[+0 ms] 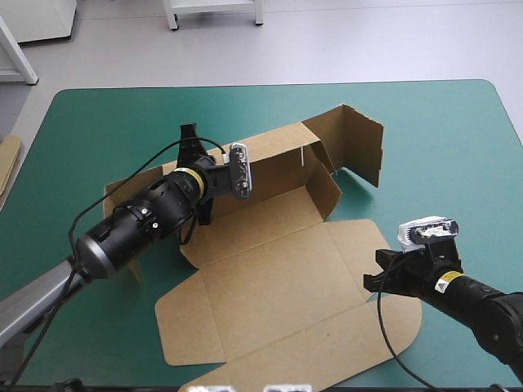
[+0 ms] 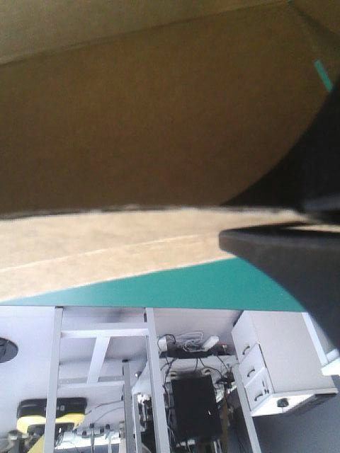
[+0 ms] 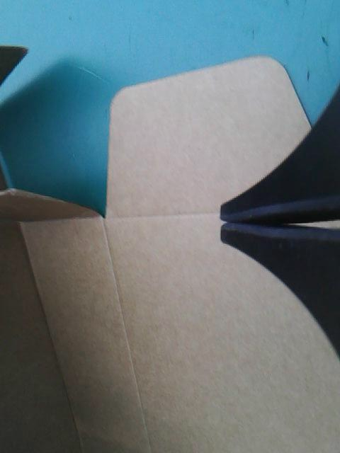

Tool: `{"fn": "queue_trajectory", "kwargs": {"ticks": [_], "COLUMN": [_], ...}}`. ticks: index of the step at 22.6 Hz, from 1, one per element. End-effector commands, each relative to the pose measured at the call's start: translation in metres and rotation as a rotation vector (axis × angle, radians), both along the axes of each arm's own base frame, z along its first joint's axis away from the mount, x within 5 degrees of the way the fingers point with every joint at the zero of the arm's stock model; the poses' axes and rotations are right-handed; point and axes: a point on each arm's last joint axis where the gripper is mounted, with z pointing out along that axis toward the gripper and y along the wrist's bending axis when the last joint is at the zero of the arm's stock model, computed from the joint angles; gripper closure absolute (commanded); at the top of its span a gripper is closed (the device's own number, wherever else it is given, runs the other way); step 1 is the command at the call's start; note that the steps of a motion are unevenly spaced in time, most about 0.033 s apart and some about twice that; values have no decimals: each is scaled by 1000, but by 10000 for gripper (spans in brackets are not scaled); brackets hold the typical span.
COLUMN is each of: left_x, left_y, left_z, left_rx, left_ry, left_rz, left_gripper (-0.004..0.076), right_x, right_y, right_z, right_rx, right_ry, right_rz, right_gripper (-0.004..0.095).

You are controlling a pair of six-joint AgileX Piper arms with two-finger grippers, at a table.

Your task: Fold the box

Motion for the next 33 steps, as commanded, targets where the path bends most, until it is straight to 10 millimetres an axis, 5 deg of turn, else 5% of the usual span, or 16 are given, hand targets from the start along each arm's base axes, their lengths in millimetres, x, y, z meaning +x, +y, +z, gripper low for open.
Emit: {"fn": "queue_trajectory", "kwargs": {"ticks": [1,9,14,23,33], "left_x": [-7,-13,-17,-21,-22], "left_y": [22,15,12,8,7], "left_z": [27,19,-2,-8,-9], "left_rx": [-85,-142,-116,-178,-196], "left_ry": [-122,-49,-1,51,65], "left_rz": [78,-4,-23,-13,-12], "left_gripper": [733,733,733,733,733], "right_x": [2,14,56,139,171], "right_y": [0,6,19,52,63], "right_z": [17,25,26,70,125], "right_rx": [48,63,-19,-50,-48], "right_ry": [-84,-75,-76,-111,-148], "right_rz": [-19,-14,15,66,114], "right_gripper": [919,907,907,908,908]}}
